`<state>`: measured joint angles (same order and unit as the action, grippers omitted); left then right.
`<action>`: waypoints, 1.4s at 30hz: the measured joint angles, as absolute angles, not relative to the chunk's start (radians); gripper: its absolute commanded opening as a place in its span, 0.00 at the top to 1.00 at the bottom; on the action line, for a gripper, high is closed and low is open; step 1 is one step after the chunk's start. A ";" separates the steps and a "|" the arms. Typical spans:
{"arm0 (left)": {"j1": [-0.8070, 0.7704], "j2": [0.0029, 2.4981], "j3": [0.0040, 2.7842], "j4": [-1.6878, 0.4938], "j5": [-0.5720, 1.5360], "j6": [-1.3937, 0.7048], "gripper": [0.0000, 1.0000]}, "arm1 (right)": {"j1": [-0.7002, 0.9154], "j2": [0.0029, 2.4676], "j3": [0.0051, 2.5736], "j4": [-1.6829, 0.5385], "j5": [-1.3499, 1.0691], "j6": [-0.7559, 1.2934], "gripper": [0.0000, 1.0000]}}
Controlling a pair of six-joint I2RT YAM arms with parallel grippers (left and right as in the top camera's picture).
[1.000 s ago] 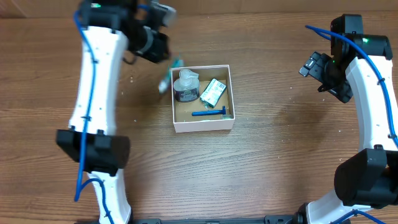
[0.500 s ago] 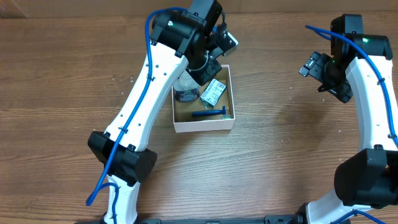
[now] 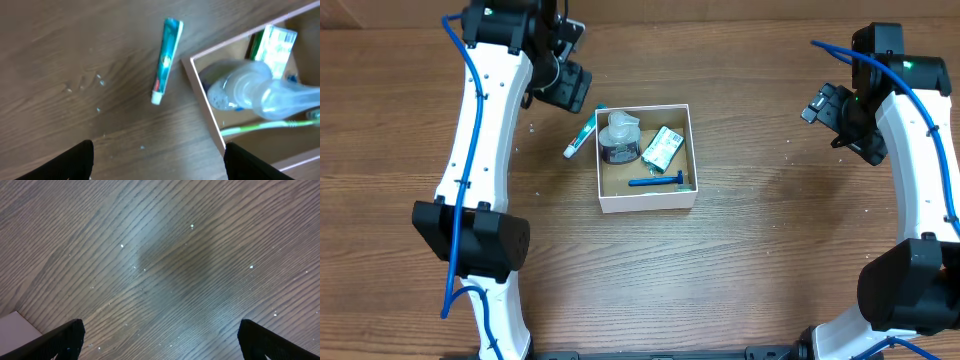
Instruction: Pack container
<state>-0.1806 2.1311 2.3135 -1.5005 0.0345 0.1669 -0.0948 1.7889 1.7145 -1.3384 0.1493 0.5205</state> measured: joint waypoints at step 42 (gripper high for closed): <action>-0.109 2.130 1.498 -0.521 0.165 0.370 0.17 | -0.095 1.789 1.715 -1.339 0.149 0.521 0.00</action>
<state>-0.1093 2.1304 1.4982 -0.5213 0.1650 0.3702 -0.0948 1.7889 1.7145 -1.3388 0.1490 0.5205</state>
